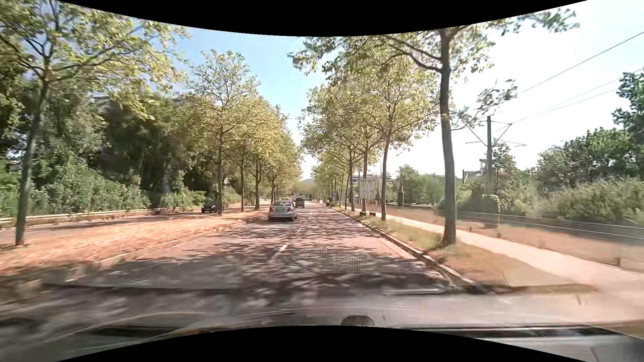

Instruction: Follow the waypoints while adhering to traffic rules and regulations

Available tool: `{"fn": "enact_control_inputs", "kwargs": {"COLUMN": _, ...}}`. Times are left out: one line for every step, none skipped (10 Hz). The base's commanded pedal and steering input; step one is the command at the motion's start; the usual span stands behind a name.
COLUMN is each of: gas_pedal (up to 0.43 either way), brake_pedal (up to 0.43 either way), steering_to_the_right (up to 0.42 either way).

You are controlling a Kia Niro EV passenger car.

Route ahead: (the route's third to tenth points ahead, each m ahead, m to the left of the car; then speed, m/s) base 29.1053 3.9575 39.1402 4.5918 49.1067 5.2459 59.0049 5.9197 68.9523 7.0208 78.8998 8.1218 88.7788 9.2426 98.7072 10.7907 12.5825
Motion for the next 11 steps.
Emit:
{"fn": "enact_control_inputs", "kwargs": {"gas_pedal": 0.079, "brake_pedal": 0.000, "steering_to_the_right": -0.007}}
{"fn": "enact_control_inputs", "kwargs": {"gas_pedal": 0.079, "brake_pedal": 0.000, "steering_to_the_right": -0.007}}
{"fn": "enact_control_inputs", "kwargs": {"gas_pedal": 0.079, "brake_pedal": 0.000, "steering_to_the_right": -0.007}}
{"fn": "enact_control_inputs", "kwargs": {"gas_pedal": 0.079, "brake_pedal": 0.000, "steering_to_the_right": -0.008}}
{"fn": "enact_control_inputs", "kwargs": {"gas_pedal": 0.079, "brake_pedal": 0.000, "steering_to_the_right": -0.007}}
{"fn": "enact_control_inputs", "kwargs": {"gas_pedal": 0.079, "brake_pedal": 0.000, "steering_to_the_right": -0.008}}
{"fn": "enact_control_inputs", "kwargs": {"gas_pedal": 0.079, "brake_pedal": 0.000, "steering_to_the_right": -0.008}}
{"fn": "enact_control_inputs", "kwargs": {"gas_pedal": 0.079, "brake_pedal": 0.000, "steering_to_the_right": -0.008}}
{"fn": "enact_control_inputs", "kwargs": {"gas_pedal": 0.079, "brake_pedal": 0.000, "steering_to_the_right": -0.008}}
{"fn": "enact_control_inputs", "kwargs": {"gas_pedal": 0.067, "brake_pedal": 0.000, "steering_to_the_right": -0.008}}
{"fn": "enact_control_inputs", "kwargs": {"gas_pedal": 0.067, "brake_pedal": 0.000, "steering_to_the_right": -0.007}}
